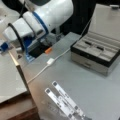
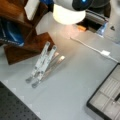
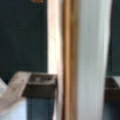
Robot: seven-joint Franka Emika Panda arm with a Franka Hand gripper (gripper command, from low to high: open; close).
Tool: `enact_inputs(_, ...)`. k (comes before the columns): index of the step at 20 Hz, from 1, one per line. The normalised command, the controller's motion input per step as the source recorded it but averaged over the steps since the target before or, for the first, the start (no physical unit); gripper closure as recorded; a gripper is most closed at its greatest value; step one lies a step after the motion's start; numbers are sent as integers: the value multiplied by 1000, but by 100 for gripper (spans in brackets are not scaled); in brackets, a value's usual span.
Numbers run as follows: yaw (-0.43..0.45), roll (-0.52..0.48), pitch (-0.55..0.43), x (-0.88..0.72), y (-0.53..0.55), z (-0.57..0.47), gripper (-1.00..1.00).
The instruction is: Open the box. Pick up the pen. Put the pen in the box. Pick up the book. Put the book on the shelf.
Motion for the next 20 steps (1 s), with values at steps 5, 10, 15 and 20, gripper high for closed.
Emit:
enact_inputs(5, 191, -24, -49, -126, -123, -12, -100)
enact_inputs(10, 113, 27, -21, -101, -1, 19, -100)
enact_inputs(15, -26, 124, -14, -62, 237, 36, -100)
enact_inputs(20, -168, 193, -20, 41, 461, 53, -100)
